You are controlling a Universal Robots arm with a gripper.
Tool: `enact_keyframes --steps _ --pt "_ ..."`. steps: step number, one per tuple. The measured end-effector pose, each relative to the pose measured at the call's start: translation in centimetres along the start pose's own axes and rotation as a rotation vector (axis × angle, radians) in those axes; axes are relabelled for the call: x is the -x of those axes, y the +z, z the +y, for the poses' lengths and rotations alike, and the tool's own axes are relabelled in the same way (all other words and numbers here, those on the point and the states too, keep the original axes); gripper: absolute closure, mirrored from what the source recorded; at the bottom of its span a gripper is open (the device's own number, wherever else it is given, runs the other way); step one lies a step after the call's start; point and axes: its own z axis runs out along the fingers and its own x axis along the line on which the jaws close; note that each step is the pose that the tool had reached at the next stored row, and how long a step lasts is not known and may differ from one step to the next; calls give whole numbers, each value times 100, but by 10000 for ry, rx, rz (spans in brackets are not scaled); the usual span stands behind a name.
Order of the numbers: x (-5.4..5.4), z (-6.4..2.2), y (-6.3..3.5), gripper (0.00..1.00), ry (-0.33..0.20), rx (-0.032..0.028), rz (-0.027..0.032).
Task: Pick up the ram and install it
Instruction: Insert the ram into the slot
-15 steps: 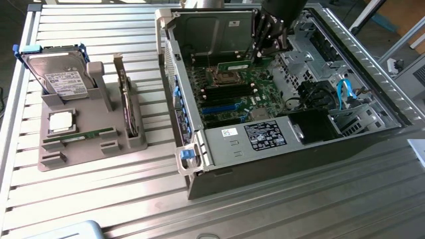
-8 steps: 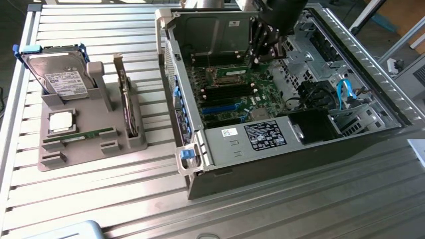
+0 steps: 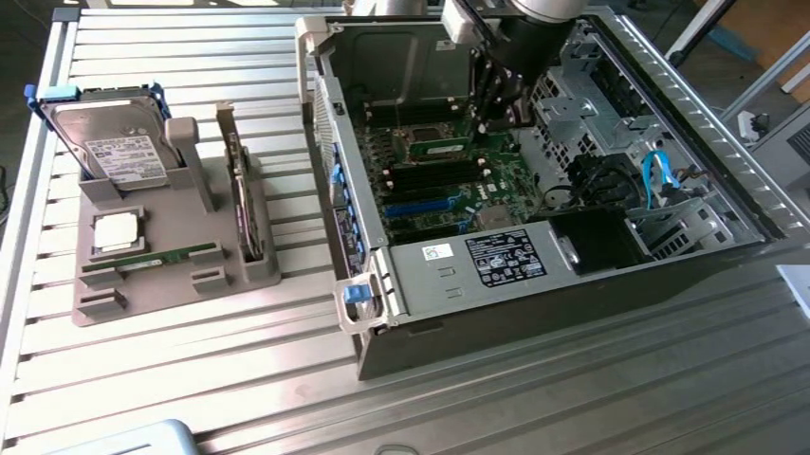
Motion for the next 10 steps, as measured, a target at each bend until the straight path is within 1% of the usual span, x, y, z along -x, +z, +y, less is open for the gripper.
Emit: enact_keyframes --steps 4,5,8,10 --pt "-1 -3 80 88 26 -26 -2" --pt "-2 -4 114 88 37 -40 -4" --pt "-2 -3 115 88 40 -40 -3" --pt "-2 20 119 88 39 -43 -3"
